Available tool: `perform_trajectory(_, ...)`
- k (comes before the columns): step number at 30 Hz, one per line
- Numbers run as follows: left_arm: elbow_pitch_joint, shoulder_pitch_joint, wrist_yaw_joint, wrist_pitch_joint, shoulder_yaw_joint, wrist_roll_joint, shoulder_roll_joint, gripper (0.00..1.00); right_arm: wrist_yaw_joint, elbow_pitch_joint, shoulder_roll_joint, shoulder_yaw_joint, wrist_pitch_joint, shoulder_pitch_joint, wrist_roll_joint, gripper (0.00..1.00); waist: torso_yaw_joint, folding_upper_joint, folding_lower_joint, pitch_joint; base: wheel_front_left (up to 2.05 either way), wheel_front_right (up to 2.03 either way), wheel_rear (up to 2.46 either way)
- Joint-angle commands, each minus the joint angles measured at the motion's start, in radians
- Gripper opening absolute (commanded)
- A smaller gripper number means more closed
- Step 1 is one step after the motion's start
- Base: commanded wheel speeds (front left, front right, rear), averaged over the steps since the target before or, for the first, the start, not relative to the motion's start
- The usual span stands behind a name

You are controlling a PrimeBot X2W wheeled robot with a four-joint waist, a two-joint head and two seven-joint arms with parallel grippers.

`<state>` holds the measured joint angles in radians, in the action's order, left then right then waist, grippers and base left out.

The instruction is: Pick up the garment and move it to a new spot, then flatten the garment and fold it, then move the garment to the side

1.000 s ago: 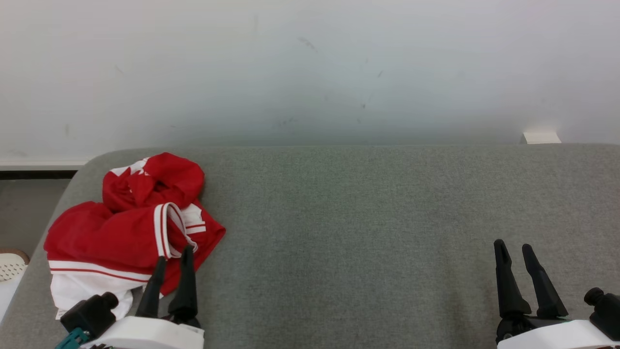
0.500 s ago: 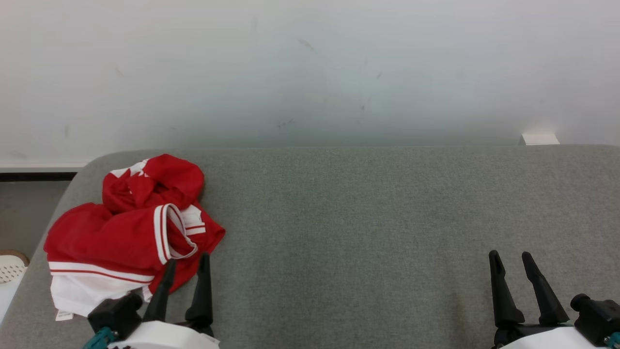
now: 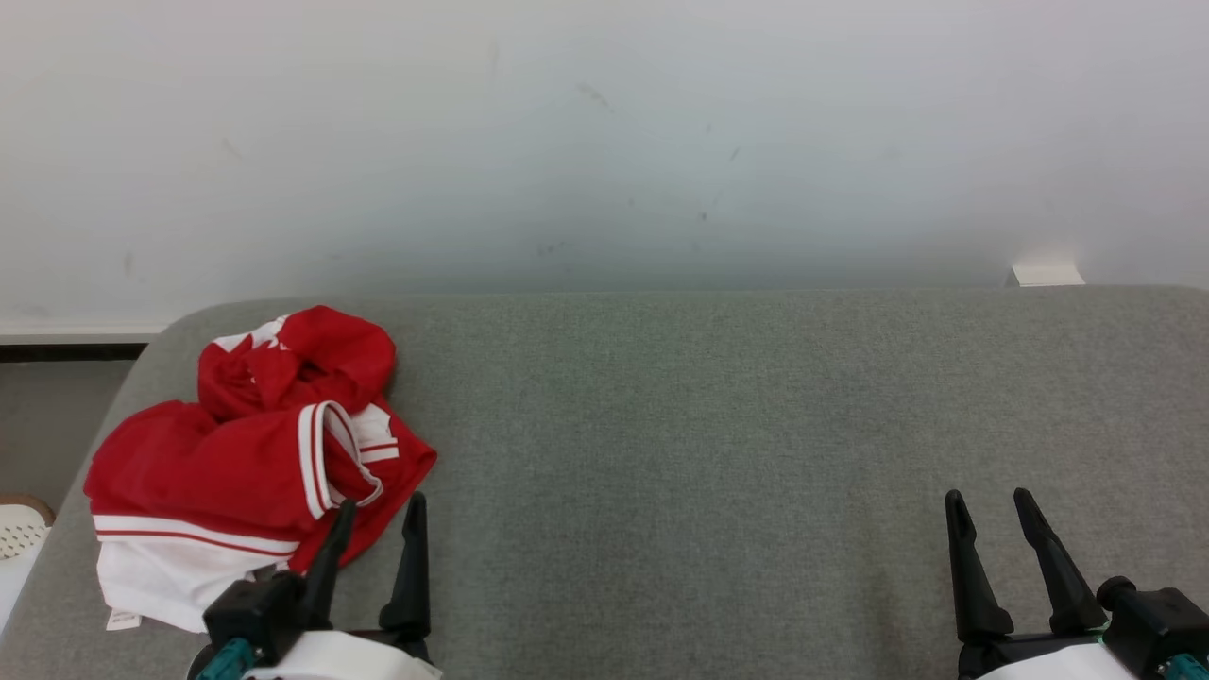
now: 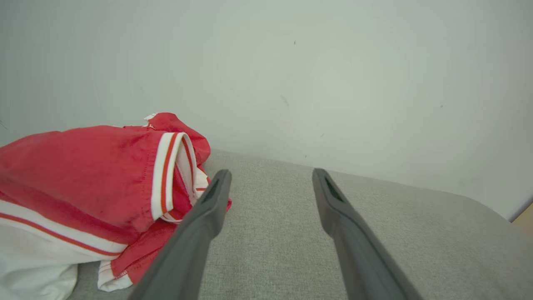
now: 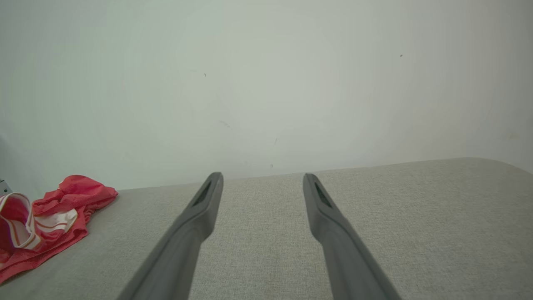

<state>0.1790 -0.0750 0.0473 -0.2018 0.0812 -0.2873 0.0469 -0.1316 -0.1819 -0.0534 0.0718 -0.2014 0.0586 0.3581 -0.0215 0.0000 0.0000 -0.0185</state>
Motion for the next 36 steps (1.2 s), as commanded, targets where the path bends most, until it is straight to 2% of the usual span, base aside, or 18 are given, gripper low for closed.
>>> perform_trajectory(1, -0.012, -0.001, -0.002, -0.008, 0.004, 0.032, 0.008, 1.00, 0.001, 0.008, 0.000, 0.001, -0.008, -0.002, -0.027, 1.00, 0.000, 0.0000, 0.0000, -0.001, 0.00, 0.00, 0.00)
perform_trajectory(21, 0.003, 0.000, -0.004, -0.047, 0.012, 0.178, 0.008, 1.00, 0.002, 0.003, 0.002, 0.036, -0.047, -0.012, -0.126, 1.00, -0.005, 0.0000, 0.0000, -0.004, 0.00, 0.00, 0.00)
perform_trajectory(32, 0.016, 0.000, -0.006, -0.064, 0.013, 0.214, 0.007, 1.00, 0.002, 0.012, 0.002, 0.048, -0.066, -0.018, -0.177, 1.00, -0.013, 0.0000, 0.0000, -0.014, 0.00, 0.00, 0.00)
perform_trajectory(36, 0.017, -0.003, -0.005, -0.064, 0.010, 0.201, 0.006, 1.00, 0.002, 0.008, 0.002, 0.047, -0.065, -0.015, -0.158, 1.00, -0.016, 0.0000, 0.0000, -0.015, 0.00, 0.00, 0.00)
